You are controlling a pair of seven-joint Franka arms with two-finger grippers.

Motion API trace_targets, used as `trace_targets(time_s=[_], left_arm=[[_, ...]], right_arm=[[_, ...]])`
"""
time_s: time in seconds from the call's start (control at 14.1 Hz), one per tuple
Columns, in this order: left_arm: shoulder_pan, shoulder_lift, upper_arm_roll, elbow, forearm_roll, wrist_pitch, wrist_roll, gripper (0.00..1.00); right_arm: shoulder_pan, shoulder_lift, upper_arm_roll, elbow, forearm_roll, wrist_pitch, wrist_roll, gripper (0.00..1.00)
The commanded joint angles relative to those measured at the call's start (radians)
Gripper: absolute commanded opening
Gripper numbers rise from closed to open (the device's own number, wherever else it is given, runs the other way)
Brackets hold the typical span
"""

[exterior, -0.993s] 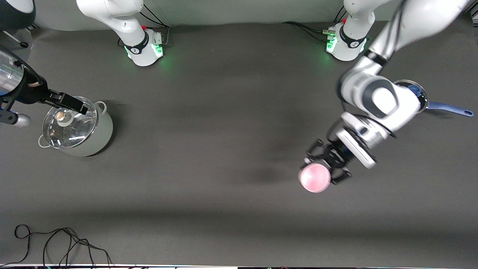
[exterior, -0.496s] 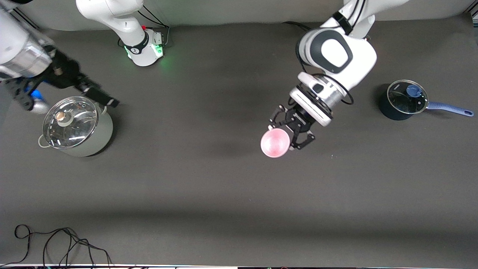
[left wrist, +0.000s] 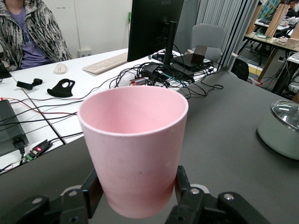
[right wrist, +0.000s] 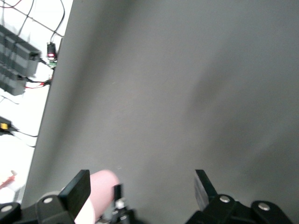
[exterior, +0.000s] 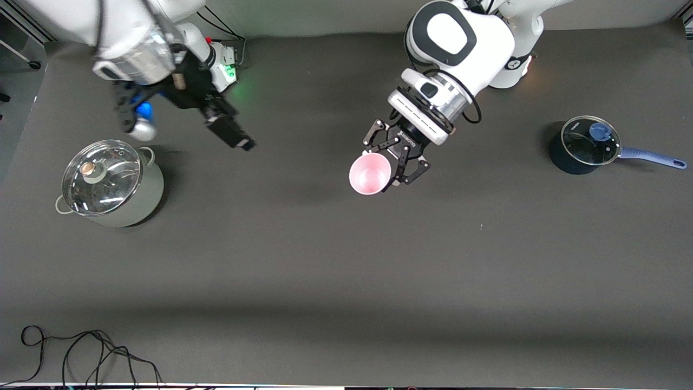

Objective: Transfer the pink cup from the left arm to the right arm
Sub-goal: 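Lift the pink cup with the left gripper toward the table middle, then reach the right gripper to the cup rim and close on it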

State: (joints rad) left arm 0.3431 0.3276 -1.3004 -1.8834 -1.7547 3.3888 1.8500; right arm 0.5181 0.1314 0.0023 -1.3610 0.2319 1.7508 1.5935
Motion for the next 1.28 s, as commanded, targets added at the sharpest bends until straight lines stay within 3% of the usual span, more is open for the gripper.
trace_targets(time_s=[0.0,0.21,0.57,1.21], left_arm=[[-0.009,-0.058,0.012,-0.01,-0.016,0.004,-0.041,0.44],[-0.01,-0.056,0.012,-0.01,-0.016,0.004,-0.041,0.44],[-0.01,-0.056,0.013,-0.01,-0.016,0.004,-0.041,0.44],[-0.01,-0.055,0.013,-0.01,-0.016,0.004,-0.041,0.44]], right_arm=[[0.048,0.046,-0.012,0.071,0.023,0.047,0.121,0.98],[0.112,0.132,-0.013,0.181,0.007,0.061,0.223,0.98],[0.207,0.214,-0.013,0.258,-0.068,0.064,0.171,0.99],[0.212,0.349,-0.018,0.318,-0.077,0.104,0.097,0.99]])
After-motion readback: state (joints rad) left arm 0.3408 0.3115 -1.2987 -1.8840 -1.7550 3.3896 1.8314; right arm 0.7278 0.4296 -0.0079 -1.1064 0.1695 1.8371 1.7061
